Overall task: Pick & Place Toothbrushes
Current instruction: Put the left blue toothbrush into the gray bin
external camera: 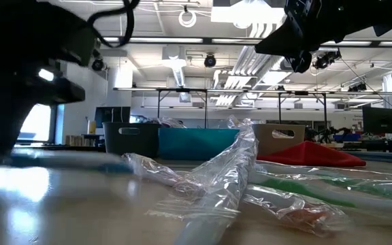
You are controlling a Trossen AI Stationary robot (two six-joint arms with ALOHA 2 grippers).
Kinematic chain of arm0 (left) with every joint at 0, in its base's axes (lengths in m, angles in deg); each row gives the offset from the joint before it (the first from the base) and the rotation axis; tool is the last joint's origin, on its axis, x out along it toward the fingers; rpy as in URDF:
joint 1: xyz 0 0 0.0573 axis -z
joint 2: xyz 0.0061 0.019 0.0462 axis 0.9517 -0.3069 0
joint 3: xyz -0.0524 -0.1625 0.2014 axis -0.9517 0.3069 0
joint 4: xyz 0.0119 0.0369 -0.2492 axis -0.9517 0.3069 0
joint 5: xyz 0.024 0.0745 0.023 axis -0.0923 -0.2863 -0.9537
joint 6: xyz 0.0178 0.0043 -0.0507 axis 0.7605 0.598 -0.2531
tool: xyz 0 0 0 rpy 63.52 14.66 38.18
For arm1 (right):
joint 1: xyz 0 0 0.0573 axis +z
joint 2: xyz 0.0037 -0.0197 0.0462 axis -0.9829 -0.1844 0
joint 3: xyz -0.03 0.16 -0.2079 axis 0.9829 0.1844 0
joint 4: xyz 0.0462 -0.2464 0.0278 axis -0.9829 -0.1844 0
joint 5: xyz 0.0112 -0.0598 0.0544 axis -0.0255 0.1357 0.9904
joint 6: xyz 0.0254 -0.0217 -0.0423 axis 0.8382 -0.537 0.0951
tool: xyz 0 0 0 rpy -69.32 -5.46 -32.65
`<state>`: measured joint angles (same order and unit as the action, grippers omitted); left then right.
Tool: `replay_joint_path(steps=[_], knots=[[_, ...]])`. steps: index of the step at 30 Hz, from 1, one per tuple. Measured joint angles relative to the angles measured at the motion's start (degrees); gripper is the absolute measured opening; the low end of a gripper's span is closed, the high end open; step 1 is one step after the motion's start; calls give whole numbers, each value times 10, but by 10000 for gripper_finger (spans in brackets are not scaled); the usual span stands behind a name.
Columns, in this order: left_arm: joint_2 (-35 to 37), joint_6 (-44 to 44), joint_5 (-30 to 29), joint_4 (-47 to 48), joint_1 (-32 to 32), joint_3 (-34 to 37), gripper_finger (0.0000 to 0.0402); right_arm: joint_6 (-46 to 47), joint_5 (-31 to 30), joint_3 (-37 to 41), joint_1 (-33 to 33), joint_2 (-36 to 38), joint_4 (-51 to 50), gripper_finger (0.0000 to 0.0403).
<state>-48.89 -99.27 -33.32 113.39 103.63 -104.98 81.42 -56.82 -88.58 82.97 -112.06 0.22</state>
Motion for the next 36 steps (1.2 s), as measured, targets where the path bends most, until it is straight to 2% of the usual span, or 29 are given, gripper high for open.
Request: replay_joint_path(steps=[8, 14, 23, 29, 36], knots=[[65, -34, -4, 83, 0, -1, 6, -1, 0, 0, 0, 0, 0, 4], [113, -112, -33, 140, 0, -1, 6, -1, 0, 0, 0, 0, 0, 4], [223, -210, -165, 224, -5, -2, 6, -1, 4, 0, 0, 0, 0, 4], [299, -241, -223, 267, -62, -2, 6, -2, 33, 0, 0, 0, 0, 4], [351, -210, -270, 267, -182, -2, 5, -15, 25, 0, 0, 0, 0, 4]])
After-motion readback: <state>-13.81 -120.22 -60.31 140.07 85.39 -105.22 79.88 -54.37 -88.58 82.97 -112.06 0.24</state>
